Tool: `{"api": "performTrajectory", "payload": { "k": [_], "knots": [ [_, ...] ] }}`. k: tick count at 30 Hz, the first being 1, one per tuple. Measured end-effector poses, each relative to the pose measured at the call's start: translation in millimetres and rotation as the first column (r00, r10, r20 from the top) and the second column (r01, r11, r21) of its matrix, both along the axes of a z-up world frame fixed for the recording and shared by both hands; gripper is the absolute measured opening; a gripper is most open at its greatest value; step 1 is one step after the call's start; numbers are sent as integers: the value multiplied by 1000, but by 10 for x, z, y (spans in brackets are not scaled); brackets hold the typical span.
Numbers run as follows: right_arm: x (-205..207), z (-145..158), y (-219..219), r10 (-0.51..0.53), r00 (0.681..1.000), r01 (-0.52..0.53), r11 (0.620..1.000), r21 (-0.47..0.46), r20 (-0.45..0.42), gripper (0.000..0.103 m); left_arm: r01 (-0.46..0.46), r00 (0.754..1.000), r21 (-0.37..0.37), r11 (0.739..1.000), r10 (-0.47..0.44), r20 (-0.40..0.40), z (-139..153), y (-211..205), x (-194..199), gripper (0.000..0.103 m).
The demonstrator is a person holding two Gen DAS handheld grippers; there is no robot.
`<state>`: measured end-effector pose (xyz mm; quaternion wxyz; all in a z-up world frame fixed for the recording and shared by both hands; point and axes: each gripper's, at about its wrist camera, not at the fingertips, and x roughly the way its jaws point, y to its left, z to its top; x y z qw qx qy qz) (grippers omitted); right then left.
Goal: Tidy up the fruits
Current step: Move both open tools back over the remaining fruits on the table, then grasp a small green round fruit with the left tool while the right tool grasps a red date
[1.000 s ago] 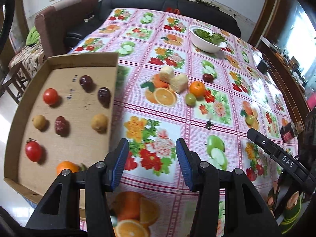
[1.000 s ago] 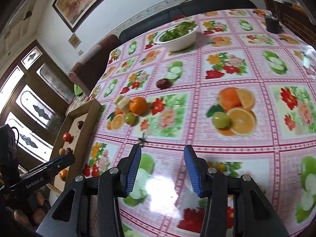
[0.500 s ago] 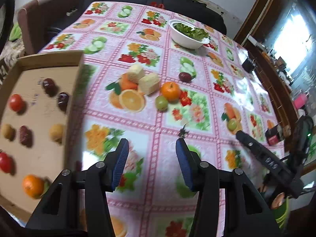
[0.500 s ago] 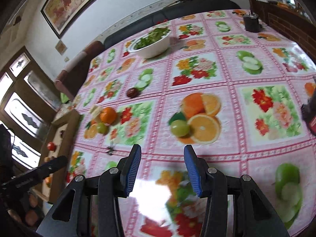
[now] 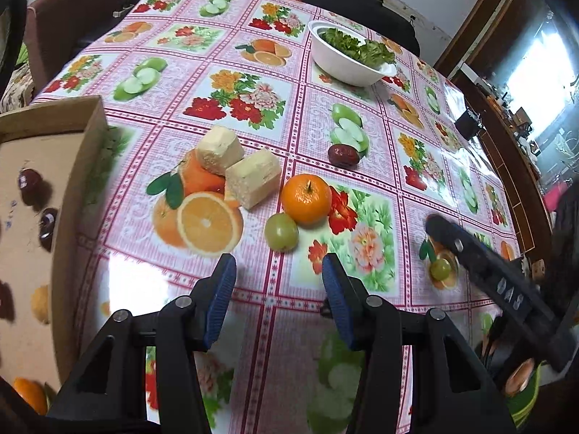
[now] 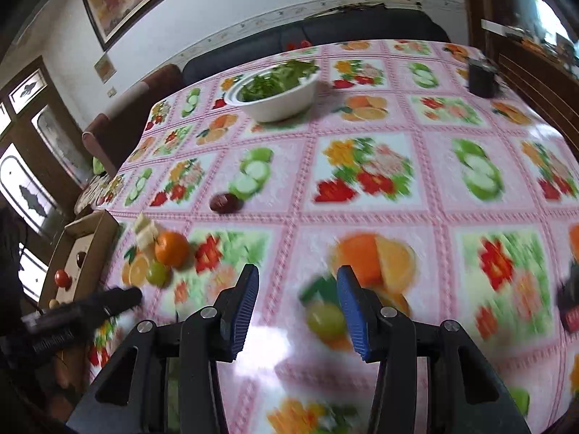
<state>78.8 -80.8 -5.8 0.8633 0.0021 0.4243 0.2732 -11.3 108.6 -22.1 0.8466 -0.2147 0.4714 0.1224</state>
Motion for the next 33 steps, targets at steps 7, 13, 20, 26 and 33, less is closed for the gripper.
{"api": "performTrajectory", "payload": {
  "k": [7,13,20,26,33],
  "knots": [
    [294,-20,666,113,993,-113,993,-11,-24,47,21,1000,6,1000,-21,5,-75,50,119,48],
    [511,-162,1032,136,990,-138,988,-65,-34,45,21,1000,23,1000,-22,21,-93,55,206,47],
    [483,-211,1112,153,988,-153,985,-83,-7,26,41,999,30,999,-42,25,-114,5,161,19],
    [331,-96,897,127,992,-127,991,-34,-6,26,31,999,37,999,-32,21,-45,-14,4,19],
    [-52,104,514,91,996,-89,991,96,-13,26,5,999,99,995,-9,33,143,-62,-257,19]
  ]
}}
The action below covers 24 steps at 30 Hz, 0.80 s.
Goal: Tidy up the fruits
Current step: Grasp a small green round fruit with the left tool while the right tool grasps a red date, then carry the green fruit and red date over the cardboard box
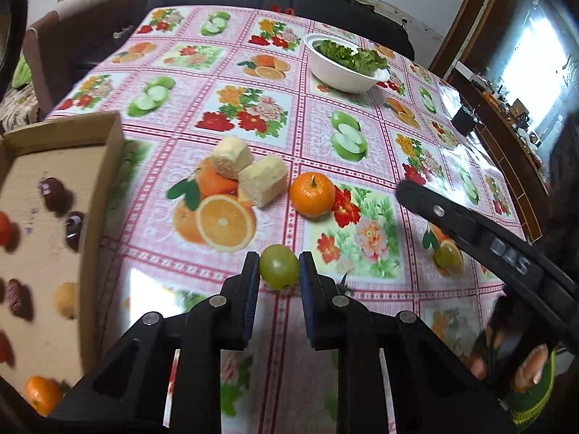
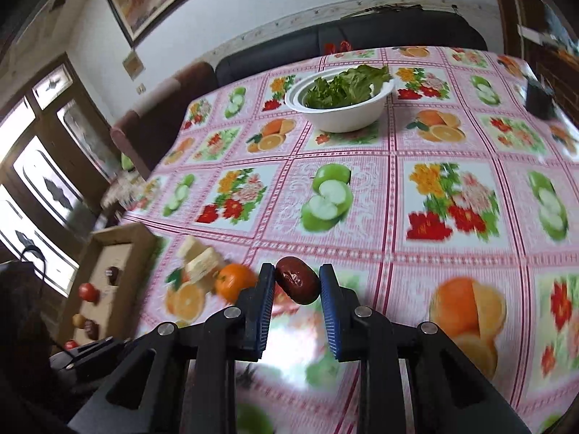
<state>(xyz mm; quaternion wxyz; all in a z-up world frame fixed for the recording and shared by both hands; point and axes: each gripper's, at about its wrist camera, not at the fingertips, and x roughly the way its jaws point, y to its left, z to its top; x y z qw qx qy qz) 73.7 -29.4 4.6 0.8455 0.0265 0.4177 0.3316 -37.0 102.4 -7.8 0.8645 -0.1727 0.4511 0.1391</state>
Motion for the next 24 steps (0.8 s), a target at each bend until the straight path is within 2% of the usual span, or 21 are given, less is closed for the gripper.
{"api": "performTrajectory", "payload": {
  "k": [8,16,24],
  "knots": [
    [-423,39,-303,-14,998,21,993,113,-62,26,-32,999,76,997,31,17,197,-3,-338,19],
    [-664,75,-369,-7,997,17,991,134,-74,25,-35,999,94,995,32,36,313,-38,-519,19],
    [-779,204,-371,-1,999,7,990,144,-44,25,-69,996,109,992,63,58,406,40,-658,19]
  ]
}}
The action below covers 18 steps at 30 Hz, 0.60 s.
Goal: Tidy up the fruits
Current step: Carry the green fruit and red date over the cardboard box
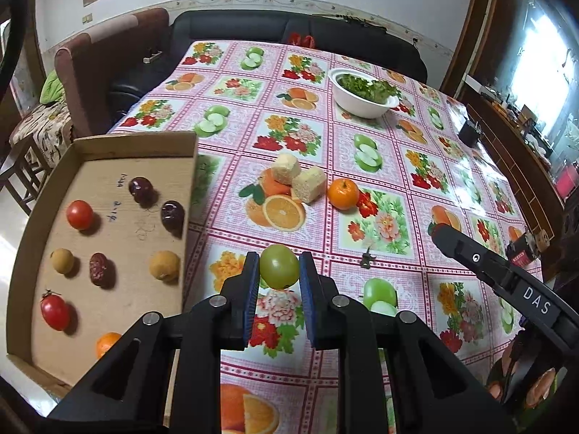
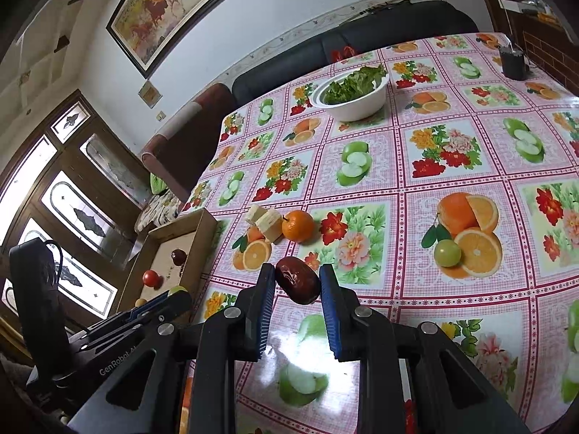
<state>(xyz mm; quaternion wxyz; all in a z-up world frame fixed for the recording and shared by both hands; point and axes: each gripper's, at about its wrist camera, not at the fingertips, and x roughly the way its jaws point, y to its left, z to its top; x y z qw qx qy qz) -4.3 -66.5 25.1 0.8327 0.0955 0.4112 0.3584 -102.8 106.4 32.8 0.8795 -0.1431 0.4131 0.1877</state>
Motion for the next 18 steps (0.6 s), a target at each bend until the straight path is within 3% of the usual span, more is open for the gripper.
{"api": "performTrajectory", "payload": {
  "k": [18],
  "knots": [
    [-170,74,198,50,998,-50,999,-11,29,25,-59,998,17,998,59,5,44,193,-231,19]
  ]
}}
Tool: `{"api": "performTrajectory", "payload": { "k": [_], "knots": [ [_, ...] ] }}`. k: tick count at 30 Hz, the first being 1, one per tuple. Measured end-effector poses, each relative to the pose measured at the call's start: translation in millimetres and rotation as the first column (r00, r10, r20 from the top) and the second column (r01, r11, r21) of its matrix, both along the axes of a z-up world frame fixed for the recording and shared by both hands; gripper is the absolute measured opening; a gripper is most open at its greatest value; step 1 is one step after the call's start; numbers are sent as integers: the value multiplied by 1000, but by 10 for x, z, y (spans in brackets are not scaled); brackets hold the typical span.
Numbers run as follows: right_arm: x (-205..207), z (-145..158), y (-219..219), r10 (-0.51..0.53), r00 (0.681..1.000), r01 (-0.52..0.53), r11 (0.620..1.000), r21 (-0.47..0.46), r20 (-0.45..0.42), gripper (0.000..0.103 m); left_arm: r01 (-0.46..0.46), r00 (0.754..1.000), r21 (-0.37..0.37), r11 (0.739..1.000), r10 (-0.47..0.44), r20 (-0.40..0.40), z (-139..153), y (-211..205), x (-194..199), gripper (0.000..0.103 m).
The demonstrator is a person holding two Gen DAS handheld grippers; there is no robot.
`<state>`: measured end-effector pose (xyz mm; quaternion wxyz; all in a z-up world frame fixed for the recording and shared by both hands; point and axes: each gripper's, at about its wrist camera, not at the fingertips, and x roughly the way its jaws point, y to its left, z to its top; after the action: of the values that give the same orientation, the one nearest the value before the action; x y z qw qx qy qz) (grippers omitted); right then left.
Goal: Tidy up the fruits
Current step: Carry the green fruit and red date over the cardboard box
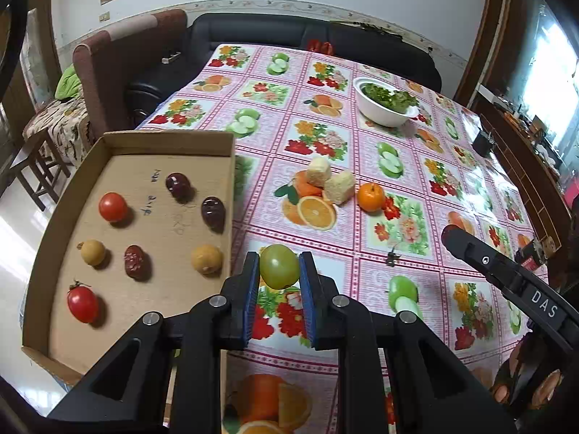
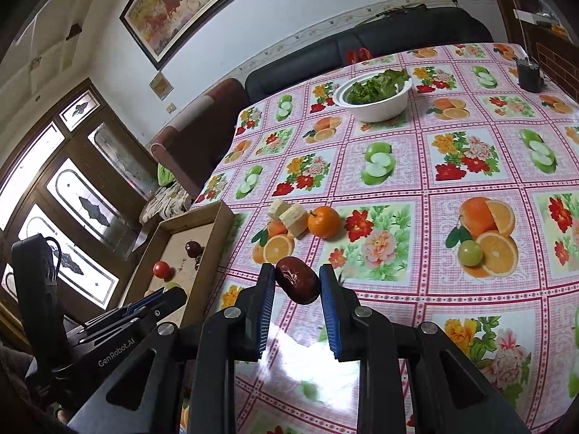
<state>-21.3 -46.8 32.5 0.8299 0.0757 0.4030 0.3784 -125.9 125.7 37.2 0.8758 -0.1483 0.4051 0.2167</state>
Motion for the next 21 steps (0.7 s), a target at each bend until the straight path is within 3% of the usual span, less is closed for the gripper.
{"api": "performTrajectory", "payload": {
  "k": [11,21],
  "knots": [
    [-100,43,361,76,997,-76,997,-20,14,25,-74,997,27,997,74,-3,7,287,-195,19],
    [-177,18,876,171,985,-170,984,-53,17,25,-152,988,-3,988,152,-13,-57,728,-386,19]
  ]
}}
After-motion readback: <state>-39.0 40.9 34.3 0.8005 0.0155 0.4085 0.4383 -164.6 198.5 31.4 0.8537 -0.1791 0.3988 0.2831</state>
